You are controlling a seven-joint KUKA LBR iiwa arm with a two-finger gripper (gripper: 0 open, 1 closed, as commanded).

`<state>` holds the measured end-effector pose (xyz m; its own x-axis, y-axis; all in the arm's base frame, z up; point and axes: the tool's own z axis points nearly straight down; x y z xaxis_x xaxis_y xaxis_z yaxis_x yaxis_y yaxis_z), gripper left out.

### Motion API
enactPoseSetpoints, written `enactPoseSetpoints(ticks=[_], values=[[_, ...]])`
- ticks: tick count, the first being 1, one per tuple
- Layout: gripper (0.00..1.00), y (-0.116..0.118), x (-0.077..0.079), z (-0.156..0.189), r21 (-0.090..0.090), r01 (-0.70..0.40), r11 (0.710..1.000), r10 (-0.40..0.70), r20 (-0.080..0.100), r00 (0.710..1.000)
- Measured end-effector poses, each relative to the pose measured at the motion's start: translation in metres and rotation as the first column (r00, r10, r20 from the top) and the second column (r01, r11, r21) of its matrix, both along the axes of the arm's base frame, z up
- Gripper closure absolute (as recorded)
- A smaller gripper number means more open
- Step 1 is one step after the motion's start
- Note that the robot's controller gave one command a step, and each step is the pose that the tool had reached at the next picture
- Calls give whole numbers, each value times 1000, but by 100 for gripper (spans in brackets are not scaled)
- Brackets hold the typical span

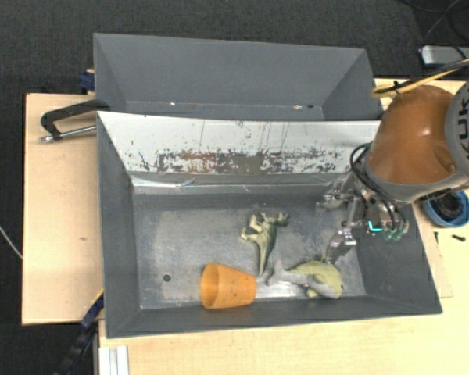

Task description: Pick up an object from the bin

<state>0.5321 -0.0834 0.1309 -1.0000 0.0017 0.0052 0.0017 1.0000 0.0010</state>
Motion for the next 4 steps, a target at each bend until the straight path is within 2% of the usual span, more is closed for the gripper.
enactPoseSetpoints(ticks=[1, 2, 3, 4], values=[[0, 36, -28, -57, -1, 197, 980, -197, 8, 980], [0, 79, -18, -29, 3, 300, 954, -300, 11, 954], [0, 99, 25, -58, 1, 199, 980, -199, 14, 980], [100, 99, 25, -57, 0, 200, 980, -200, 14, 980]])
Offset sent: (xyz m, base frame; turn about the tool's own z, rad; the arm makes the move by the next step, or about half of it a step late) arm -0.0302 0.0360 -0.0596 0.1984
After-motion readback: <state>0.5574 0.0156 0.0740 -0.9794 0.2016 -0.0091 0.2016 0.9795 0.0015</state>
